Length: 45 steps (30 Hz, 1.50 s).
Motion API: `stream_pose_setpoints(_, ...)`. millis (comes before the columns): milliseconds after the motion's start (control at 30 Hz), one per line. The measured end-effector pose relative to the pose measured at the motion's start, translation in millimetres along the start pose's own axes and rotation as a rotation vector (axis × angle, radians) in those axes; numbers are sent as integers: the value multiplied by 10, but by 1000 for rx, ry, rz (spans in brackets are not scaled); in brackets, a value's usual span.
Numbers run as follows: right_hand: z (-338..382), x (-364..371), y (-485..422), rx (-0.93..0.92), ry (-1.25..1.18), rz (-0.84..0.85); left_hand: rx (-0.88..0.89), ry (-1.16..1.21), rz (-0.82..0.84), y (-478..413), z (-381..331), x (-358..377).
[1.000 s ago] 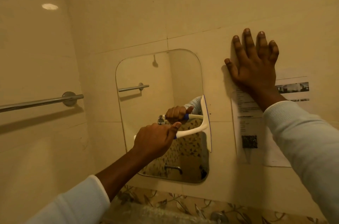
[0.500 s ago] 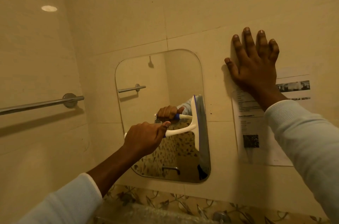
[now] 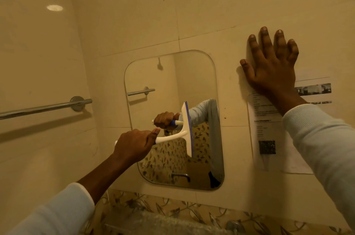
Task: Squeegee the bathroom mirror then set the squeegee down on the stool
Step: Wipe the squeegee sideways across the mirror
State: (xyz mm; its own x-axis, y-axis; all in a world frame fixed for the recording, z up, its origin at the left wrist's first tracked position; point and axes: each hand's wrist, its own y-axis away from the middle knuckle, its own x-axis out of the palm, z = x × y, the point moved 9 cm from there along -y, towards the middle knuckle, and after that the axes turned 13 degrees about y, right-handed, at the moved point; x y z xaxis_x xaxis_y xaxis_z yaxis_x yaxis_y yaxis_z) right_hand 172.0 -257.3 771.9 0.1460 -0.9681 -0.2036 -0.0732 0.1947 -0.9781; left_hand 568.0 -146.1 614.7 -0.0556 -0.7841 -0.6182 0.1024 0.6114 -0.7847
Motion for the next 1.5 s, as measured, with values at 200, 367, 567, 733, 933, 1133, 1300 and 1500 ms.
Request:
stream_pose_setpoints(200,3,-9,-4,-3,-6,-3,-31,-6,9,87,279,-22)
stream_pose_setpoints(367,3,-12,-4,-1,-9,-7,-44,-30,22,148,403,-54)
stream_pose_setpoints(567,6,-2,0,-3,-7,-13,-81,-77,63,201,656,-52)
stream_pose_setpoints(733,-5,7,-3,-2,-4,-16,-134,-120,85,280,916,-58)
stream_pose_setpoints(933,-3,0,6,0,-14,-15,-122,-236,146,375,1123,-84)
stream_pose_setpoints(1133,-8,-5,8,0,-27,-7,-110,-474,312,484,1274,-82)
stream_pose_setpoints(1300,0,5,11,-3,-35,4,-111,-526,344,542,1358,-131)
stream_pose_setpoints(1500,1,-3,5,-4,-41,9,-177,-551,370,597,1532,-160)
